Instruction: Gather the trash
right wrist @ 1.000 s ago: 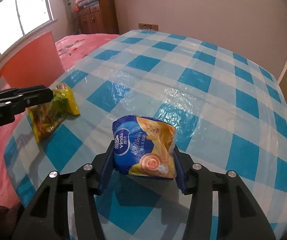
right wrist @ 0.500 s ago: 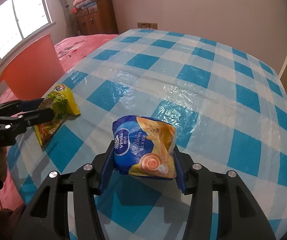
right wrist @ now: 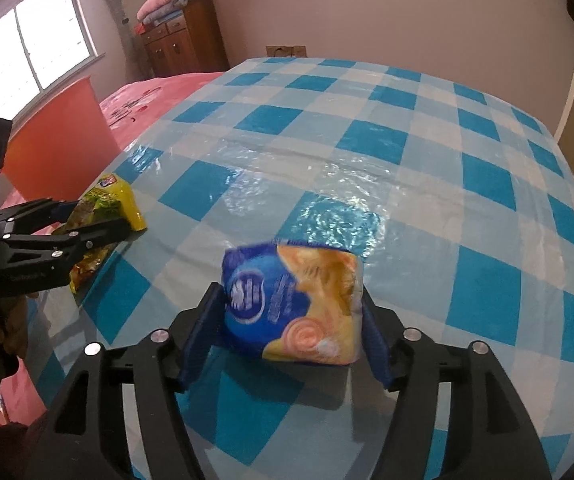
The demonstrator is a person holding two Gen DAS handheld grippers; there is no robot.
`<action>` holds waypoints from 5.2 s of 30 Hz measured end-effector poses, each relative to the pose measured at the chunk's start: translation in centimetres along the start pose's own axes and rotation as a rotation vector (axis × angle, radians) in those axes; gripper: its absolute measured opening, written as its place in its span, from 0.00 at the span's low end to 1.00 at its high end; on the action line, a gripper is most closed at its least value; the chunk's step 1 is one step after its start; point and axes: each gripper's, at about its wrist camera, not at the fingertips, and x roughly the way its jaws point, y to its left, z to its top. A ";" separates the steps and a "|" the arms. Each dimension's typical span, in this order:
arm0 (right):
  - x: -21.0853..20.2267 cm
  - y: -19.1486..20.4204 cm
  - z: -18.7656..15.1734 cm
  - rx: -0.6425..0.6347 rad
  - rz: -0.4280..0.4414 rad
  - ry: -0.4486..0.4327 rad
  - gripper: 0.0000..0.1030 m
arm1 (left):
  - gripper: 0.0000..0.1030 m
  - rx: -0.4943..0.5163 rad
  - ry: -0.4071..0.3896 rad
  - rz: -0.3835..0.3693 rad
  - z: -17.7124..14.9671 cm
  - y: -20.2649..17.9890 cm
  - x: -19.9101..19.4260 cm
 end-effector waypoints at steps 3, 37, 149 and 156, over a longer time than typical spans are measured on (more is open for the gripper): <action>0.0 -0.5 -0.1 0.009 -0.020 -0.008 0.73 | 0.47 -0.006 0.000 0.016 0.1 -0.2 0.0; 0.2 1.0 0.1 -0.090 -0.088 -0.027 0.53 | 0.38 -0.064 -0.078 -0.031 2.2 -1.5 -3.3; -2.4 13.2 12.0 -0.101 0.089 -0.304 0.91 | 0.96 -0.272 -0.385 0.313 4.8 11.5 -13.5; -2.8 10.6 11.1 -0.062 0.042 -0.307 0.91 | 0.96 -0.228 -0.370 0.263 5.4 8.5 -12.0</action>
